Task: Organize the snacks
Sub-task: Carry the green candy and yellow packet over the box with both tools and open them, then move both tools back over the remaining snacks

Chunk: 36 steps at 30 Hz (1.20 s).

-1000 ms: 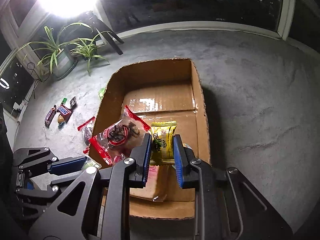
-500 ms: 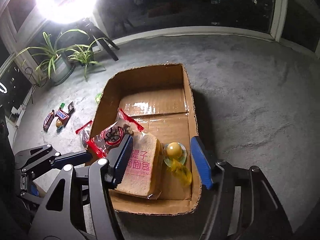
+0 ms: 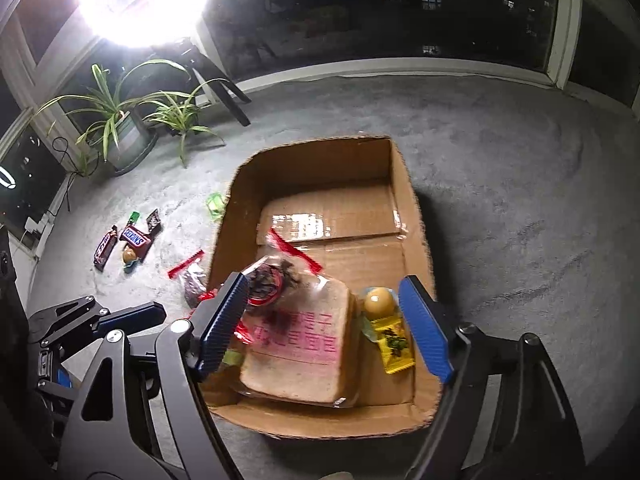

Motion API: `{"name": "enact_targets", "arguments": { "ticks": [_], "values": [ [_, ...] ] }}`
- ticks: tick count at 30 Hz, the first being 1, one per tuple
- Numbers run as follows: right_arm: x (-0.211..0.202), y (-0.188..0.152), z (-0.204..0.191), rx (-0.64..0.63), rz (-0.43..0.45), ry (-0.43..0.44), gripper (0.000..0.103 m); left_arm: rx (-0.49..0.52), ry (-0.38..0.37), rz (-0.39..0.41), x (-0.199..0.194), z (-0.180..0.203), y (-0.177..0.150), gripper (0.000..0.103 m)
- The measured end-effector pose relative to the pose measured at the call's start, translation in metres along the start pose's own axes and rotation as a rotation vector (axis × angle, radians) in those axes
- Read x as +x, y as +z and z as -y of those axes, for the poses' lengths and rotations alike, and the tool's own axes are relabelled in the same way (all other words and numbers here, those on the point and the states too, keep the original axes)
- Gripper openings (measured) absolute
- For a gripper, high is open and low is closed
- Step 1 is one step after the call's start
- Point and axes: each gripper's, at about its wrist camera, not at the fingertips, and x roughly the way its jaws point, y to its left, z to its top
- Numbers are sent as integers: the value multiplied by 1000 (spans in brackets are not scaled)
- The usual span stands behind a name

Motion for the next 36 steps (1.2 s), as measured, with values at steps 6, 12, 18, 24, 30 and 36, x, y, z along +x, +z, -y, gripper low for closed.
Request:
{"name": "enact_targets", "arguments": {
  "ticks": [6,12,18,24,30,36],
  "values": [
    [1,6,-28,-20,3,25,81,-44,24,18,-19,-26,-7,44],
    [6,11,-65,-41,3,67,81,-106,63,29,-43,-64,-21,44],
    [19,15,-99,-55,-19,123,81,-175,105,39,-66,-105,-37,44],
    [38,18,-137,-93,-47,167,81,-243,161,50,-91,-150,-52,44],
    [67,27,-171,-123,-70,202,81,-318,224,60,-109,-198,-63,44],
    [105,40,-217,-199,-115,296,81,-359,289,55,-120,-240,-74,44]
  ]
}}
